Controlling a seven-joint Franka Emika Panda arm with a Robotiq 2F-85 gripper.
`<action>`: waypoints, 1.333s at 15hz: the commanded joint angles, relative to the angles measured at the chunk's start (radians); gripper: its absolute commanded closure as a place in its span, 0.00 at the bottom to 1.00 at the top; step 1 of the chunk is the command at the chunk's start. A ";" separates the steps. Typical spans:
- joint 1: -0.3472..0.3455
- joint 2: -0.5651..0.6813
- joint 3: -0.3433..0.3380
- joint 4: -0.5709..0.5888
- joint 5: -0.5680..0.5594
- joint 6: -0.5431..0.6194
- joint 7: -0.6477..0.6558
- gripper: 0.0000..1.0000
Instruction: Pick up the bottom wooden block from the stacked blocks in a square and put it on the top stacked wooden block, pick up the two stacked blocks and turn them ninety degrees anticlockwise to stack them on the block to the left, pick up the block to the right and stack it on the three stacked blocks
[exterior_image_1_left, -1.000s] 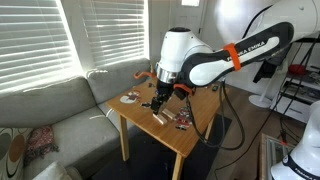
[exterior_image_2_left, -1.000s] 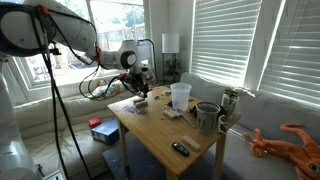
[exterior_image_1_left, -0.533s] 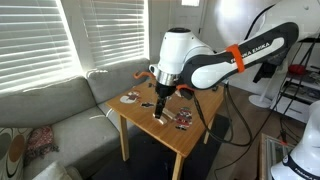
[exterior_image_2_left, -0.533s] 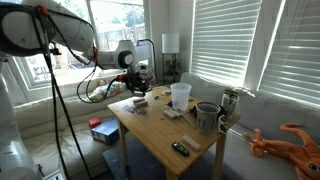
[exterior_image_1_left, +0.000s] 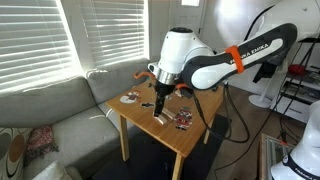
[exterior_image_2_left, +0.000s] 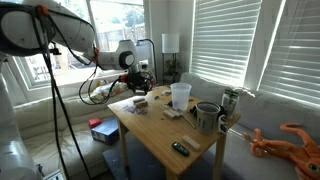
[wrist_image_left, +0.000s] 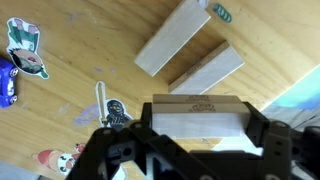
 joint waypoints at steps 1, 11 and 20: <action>0.003 0.003 0.000 0.006 -0.010 -0.015 -0.024 0.40; -0.002 0.010 0.005 0.015 -0.050 -0.104 -0.306 0.40; -0.008 0.013 0.011 0.015 -0.026 -0.088 -0.464 0.40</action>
